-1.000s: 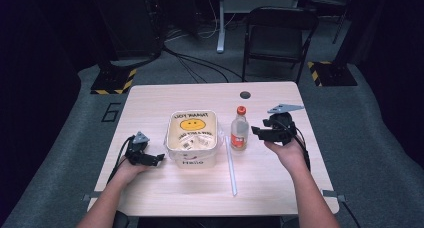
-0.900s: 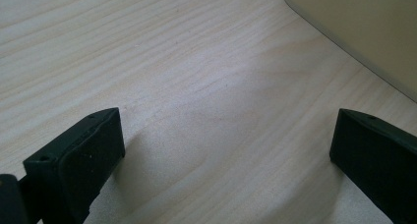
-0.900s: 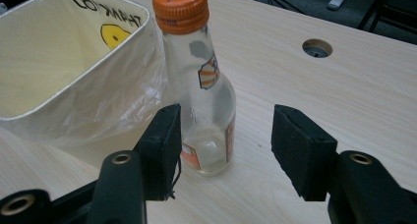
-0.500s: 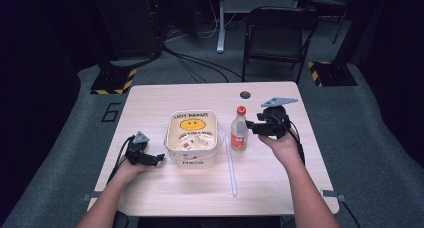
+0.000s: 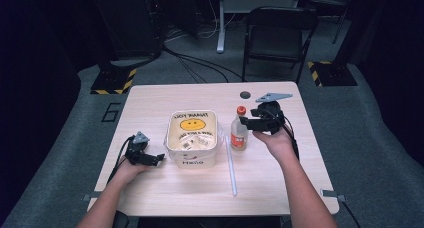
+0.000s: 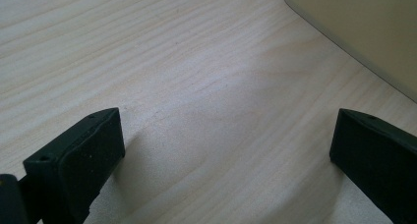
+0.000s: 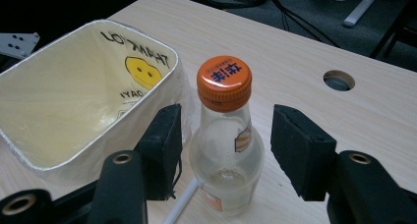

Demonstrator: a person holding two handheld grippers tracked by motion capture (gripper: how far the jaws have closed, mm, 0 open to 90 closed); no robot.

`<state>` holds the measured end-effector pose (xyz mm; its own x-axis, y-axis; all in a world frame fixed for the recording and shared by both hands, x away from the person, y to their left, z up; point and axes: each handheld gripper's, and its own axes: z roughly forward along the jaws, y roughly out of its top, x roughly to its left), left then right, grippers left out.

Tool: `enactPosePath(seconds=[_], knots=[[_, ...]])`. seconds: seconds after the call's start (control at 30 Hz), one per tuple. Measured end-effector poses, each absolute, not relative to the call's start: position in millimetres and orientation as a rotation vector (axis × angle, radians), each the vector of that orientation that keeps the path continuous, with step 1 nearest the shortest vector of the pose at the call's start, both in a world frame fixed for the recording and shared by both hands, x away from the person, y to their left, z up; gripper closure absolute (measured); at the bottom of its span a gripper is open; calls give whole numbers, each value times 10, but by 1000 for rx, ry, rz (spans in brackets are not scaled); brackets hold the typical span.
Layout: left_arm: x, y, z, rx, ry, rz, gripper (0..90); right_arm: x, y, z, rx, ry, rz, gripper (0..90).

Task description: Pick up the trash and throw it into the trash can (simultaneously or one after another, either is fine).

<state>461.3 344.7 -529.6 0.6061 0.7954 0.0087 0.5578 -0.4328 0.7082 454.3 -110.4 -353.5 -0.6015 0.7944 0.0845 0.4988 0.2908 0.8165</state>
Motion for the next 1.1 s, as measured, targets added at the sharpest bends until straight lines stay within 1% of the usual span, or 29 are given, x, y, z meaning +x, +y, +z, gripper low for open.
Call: enactPosePath(seconds=[0.37, 0.53, 0.83, 1.1], knots=[[4614, 3444, -5300, 2147, 1063, 451, 0, 4619, -1004, -3540, 1172, 2223, 1210, 477], [4614, 3444, -5300, 2146, 1064, 451, 0, 4666, -983, -3555, 1183, 2222, 1214, 515], [4615, 3443, -5300, 2145, 1063, 451, 0, 4728, -935, -3582, 1177, 2246, 1199, 545], [4615, 3443, -5300, 2146, 1063, 451, 0, 4757, -944, -3557, 1171, 2240, 1209, 594]])
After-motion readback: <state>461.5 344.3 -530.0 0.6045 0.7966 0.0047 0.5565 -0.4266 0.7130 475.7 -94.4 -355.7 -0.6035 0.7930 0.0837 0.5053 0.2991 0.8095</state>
